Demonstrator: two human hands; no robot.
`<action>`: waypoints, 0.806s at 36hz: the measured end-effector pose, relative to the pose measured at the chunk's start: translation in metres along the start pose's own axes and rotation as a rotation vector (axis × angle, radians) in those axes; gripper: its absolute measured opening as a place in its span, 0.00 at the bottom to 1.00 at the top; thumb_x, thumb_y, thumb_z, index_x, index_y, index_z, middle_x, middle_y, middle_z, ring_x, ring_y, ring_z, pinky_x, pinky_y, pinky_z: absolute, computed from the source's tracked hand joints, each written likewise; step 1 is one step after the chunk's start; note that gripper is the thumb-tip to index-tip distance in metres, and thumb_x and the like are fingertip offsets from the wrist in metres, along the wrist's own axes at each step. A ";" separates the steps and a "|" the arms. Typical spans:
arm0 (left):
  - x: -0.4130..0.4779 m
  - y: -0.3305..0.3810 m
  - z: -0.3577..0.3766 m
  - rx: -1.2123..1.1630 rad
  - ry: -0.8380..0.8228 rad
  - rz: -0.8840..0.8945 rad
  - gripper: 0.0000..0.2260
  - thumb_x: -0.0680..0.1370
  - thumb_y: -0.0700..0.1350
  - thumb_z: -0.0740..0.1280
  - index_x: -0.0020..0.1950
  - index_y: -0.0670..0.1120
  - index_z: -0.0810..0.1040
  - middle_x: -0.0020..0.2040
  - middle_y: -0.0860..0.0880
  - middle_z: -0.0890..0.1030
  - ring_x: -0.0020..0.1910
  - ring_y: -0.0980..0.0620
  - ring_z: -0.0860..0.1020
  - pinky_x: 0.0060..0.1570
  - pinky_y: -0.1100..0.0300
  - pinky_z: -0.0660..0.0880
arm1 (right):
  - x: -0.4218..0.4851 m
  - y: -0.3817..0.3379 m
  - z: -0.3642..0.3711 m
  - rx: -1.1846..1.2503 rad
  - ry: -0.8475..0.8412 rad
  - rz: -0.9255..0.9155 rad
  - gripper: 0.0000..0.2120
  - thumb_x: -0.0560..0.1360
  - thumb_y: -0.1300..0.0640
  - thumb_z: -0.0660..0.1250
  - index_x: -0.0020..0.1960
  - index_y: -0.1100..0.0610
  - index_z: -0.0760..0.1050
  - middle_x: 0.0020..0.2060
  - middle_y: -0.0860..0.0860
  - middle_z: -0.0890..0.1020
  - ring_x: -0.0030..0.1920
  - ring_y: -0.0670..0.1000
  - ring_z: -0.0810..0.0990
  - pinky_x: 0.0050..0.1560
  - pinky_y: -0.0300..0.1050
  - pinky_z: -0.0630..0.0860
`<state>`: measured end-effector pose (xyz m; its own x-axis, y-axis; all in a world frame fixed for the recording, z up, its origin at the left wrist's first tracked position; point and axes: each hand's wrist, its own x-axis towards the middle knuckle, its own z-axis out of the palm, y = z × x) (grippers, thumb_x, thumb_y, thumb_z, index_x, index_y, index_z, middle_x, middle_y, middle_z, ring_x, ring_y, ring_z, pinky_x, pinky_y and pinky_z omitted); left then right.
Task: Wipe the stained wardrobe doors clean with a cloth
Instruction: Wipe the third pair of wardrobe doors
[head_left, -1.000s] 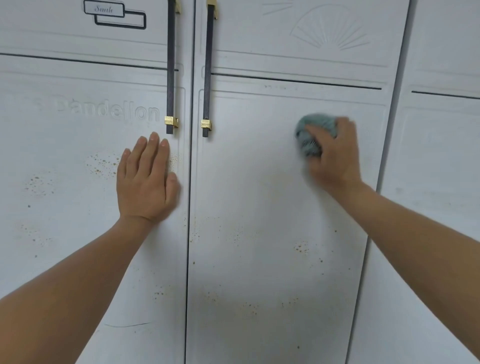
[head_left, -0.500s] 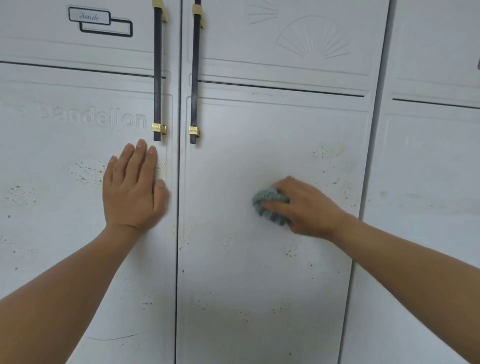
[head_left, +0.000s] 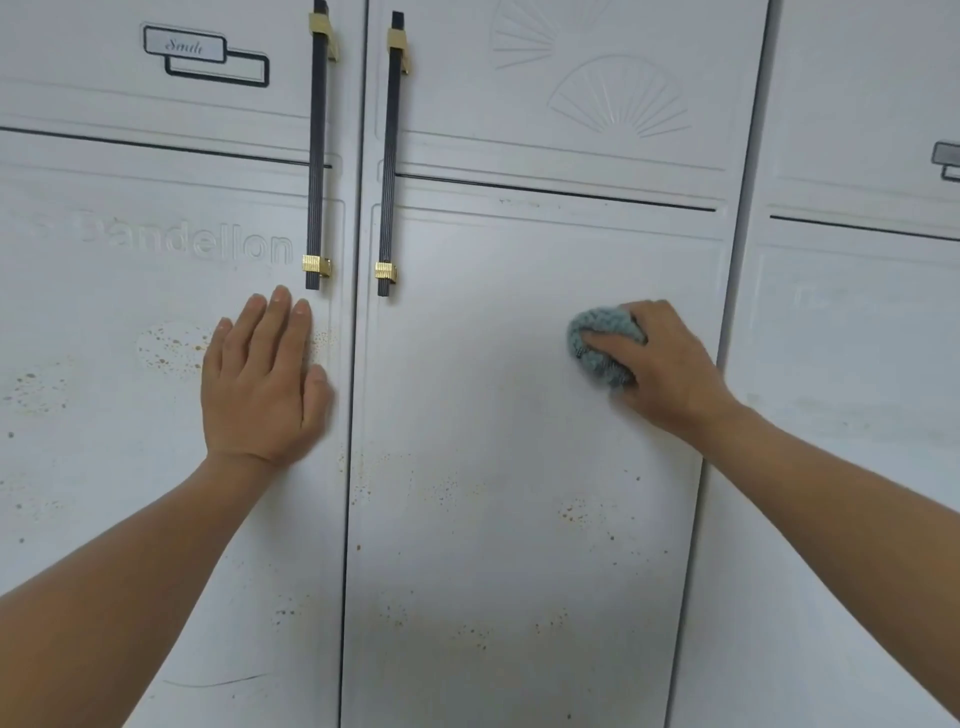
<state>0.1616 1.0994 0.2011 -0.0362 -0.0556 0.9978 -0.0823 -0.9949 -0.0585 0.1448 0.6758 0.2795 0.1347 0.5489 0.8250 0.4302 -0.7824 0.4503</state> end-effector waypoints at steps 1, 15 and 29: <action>0.000 0.000 -0.001 0.001 -0.001 -0.002 0.27 0.82 0.50 0.55 0.80 0.40 0.68 0.79 0.39 0.68 0.79 0.37 0.65 0.79 0.39 0.59 | 0.004 0.003 -0.004 0.000 0.040 0.042 0.25 0.66 0.67 0.73 0.63 0.57 0.81 0.54 0.64 0.76 0.53 0.65 0.74 0.47 0.53 0.77; -0.001 0.001 -0.002 0.001 -0.006 -0.003 0.27 0.82 0.50 0.54 0.80 0.40 0.68 0.80 0.40 0.68 0.79 0.38 0.64 0.80 0.40 0.58 | -0.030 -0.038 0.023 0.132 0.183 0.384 0.25 0.69 0.63 0.67 0.66 0.55 0.79 0.54 0.62 0.75 0.54 0.63 0.73 0.47 0.54 0.79; -0.002 -0.002 0.003 0.001 0.038 0.015 0.27 0.82 0.50 0.55 0.79 0.41 0.69 0.79 0.40 0.69 0.79 0.38 0.66 0.79 0.39 0.60 | 0.026 0.034 -0.029 -0.019 0.322 0.493 0.22 0.72 0.57 0.61 0.64 0.54 0.79 0.56 0.65 0.75 0.56 0.65 0.73 0.54 0.50 0.72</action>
<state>0.1644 1.1016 0.1989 -0.0754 -0.0677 0.9949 -0.0807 -0.9940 -0.0737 0.1371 0.6550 0.3263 0.0359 0.0047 0.9993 0.3689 -0.9294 -0.0089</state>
